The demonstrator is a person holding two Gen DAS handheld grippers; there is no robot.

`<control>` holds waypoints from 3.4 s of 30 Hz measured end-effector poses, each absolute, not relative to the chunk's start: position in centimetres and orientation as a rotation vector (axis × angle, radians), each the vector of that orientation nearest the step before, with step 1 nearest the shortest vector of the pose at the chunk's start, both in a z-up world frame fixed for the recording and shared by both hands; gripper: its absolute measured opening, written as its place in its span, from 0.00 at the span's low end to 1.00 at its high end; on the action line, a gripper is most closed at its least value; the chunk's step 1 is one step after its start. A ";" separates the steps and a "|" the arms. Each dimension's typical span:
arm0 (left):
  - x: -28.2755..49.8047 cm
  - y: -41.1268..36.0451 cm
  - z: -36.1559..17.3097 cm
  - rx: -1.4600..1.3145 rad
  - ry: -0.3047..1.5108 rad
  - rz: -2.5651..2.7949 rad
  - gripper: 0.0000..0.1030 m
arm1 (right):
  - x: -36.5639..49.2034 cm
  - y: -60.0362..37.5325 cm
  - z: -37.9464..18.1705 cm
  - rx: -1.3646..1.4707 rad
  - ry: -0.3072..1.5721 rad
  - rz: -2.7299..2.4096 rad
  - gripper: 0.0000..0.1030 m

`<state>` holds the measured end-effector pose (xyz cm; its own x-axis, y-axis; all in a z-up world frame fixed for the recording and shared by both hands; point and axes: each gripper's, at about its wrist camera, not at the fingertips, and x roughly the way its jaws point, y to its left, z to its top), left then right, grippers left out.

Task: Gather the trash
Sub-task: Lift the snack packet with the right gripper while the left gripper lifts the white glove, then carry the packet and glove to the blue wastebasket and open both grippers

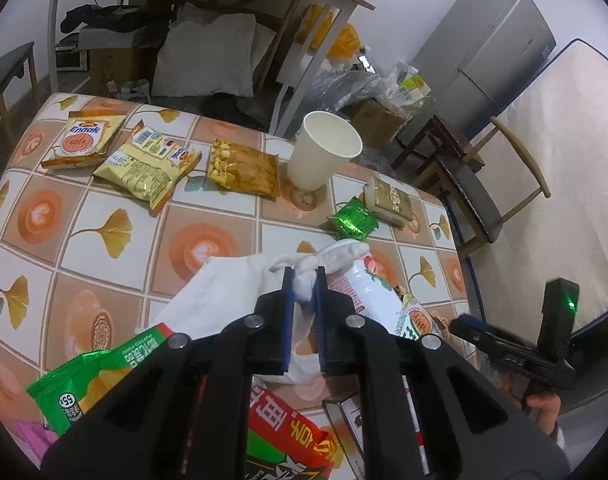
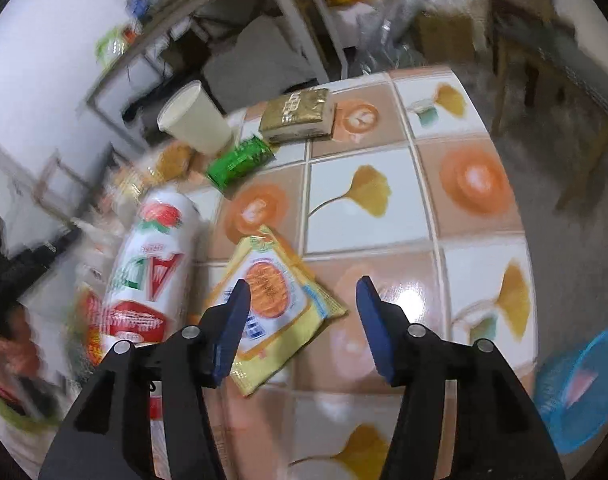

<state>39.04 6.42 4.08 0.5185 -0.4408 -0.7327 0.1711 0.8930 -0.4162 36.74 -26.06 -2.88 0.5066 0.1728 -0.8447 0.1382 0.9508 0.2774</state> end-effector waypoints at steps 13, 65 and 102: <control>39.1 7.4 3.6 -0.319 0.968 -0.358 0.08 | 39.5 -21.2 -6.1 -0.084 1.119 0.086 0.54; 24.2 1.5 23.7 -0.323 0.600 -0.581 0.07 | 14.9 -30.5 15.2 0.163 0.582 -0.095 0.08; 10.8 -48.1 0.2 -0.021 1.254 -1.220 0.07 | -9.0 -59.8 -5.3 0.887 0.794 -0.625 0.08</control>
<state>10.76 -48.08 0.18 -0.1774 -0.6964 -0.6954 0.6757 0.4275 -0.6005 -8.99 -59.85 -5.33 0.5618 -0.1510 -0.8134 0.7555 0.4942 0.4301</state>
